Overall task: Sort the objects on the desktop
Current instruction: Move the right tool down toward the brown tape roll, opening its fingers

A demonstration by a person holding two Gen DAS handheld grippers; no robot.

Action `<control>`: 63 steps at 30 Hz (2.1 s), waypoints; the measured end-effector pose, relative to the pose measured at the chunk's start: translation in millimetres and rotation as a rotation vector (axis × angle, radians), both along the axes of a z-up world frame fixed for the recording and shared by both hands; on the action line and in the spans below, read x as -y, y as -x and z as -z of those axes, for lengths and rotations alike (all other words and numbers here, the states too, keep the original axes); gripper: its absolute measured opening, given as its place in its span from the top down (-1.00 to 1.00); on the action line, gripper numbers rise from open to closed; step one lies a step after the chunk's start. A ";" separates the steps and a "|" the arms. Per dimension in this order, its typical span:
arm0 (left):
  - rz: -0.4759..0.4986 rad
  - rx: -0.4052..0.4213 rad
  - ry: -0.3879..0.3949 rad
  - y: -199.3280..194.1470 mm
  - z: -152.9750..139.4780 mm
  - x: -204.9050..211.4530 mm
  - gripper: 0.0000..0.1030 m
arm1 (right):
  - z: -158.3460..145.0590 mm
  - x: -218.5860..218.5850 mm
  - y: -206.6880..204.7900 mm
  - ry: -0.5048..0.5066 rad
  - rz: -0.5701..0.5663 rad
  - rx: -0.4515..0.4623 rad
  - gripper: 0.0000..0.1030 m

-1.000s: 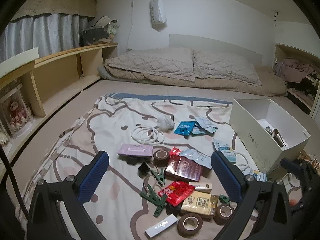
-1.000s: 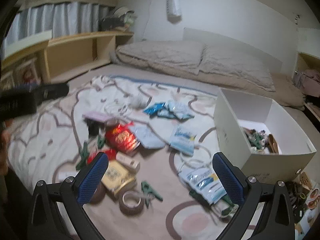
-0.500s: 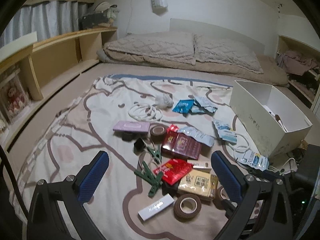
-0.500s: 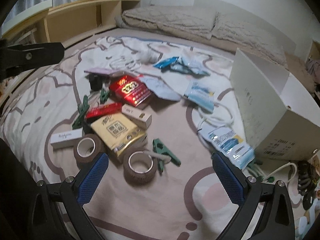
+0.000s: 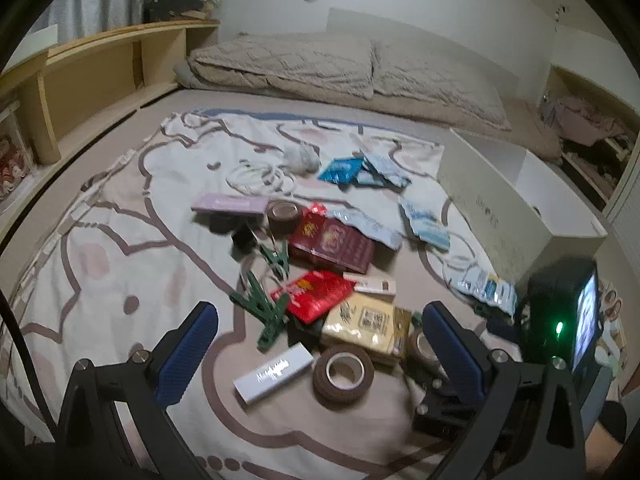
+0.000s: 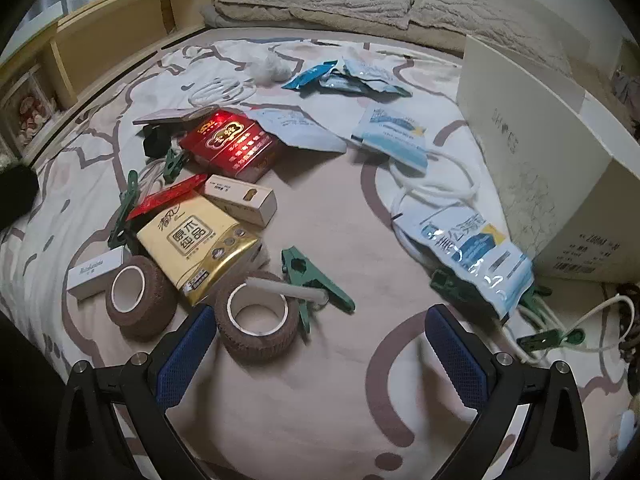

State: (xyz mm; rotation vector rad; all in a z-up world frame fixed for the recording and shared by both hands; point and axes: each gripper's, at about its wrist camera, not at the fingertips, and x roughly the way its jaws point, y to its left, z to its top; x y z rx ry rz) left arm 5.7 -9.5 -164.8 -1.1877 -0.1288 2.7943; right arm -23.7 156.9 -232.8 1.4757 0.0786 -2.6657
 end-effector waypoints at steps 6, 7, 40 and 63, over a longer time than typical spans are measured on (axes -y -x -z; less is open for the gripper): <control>0.031 0.055 -0.029 -4.3 13.9 -2.8 -0.99 | 2.3 -5.2 2.7 0.005 -0.001 0.030 -1.00; 0.039 0.066 -0.042 -5.6 15.9 -2.8 -0.99 | 2.7 -6.5 3.1 0.014 0.000 0.037 -1.00; -0.006 0.357 -0.284 9.2 72.6 6.8 -0.95 | 6.8 -32.7 -7.0 0.136 0.032 0.172 -1.00; -0.054 0.336 -0.182 13.4 83.1 4.0 -0.52 | -2.3 -11.4 -11.6 0.255 -0.124 0.123 -0.10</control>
